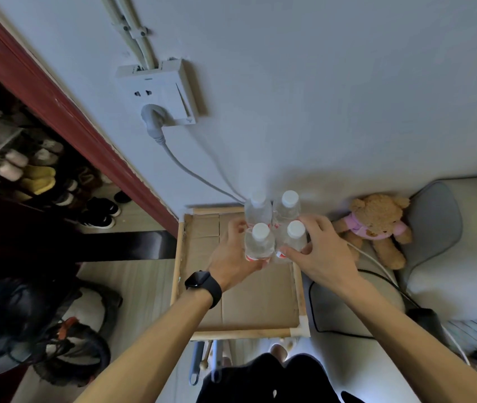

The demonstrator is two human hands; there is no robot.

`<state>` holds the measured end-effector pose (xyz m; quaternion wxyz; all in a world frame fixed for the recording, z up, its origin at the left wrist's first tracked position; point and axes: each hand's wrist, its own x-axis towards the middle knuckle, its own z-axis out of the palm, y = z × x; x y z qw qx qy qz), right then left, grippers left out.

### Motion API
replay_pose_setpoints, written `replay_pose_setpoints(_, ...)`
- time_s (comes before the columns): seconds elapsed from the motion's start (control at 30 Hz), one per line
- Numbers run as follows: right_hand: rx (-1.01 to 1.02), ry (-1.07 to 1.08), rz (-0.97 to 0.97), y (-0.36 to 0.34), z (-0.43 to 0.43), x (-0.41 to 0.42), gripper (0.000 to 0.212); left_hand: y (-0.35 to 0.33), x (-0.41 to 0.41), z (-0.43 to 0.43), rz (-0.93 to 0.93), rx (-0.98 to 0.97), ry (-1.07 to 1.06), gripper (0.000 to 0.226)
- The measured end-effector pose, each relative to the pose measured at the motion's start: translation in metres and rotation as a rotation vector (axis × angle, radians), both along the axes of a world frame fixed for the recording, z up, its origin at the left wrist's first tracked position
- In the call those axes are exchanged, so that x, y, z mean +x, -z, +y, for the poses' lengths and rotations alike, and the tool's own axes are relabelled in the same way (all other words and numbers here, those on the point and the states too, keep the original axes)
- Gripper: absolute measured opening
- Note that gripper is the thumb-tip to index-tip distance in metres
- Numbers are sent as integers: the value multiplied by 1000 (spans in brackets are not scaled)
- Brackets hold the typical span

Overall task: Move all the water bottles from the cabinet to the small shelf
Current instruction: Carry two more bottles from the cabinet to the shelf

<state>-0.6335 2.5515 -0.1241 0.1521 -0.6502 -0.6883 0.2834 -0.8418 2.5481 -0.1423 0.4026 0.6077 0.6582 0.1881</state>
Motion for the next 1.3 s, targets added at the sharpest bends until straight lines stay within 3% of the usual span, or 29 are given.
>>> replay_pose_setpoints(0.13, 13, 26, -39, 5, -3, -4, 64, 8, 5, 1, 33, -64, -16, 103)
replay_pose_setpoints(0.3, 6, 49, 65, 7, -8, -8, 60, 14, 7, 0, 101, -52, -26, 86)
replay_pose_setpoints(0.43, 13, 47, 79, 8, -11, -8, 57, 18, 11, -4, 83, -35, -45, 88)
replay_pose_setpoints(0.8, -58, 78, 103, 19, -13, -3, 80, 21, 4, -6, 12, -57, -21, 93)
replay_pose_setpoints(1.0, -51, 94, 131, 21, -25, -1, 76, 27, -5, -10, 65, -69, 16, 80)
replay_pose_setpoints(1.13, -108, 115, 256, 20, -26, -4, 70, 27, -9, -10, 89, -65, 49, 62)
replay_pose_setpoints(1.3, -124, 157, 286, 18, -28, -12, 67, 20, -10, -5, 94, -60, 101, 61)
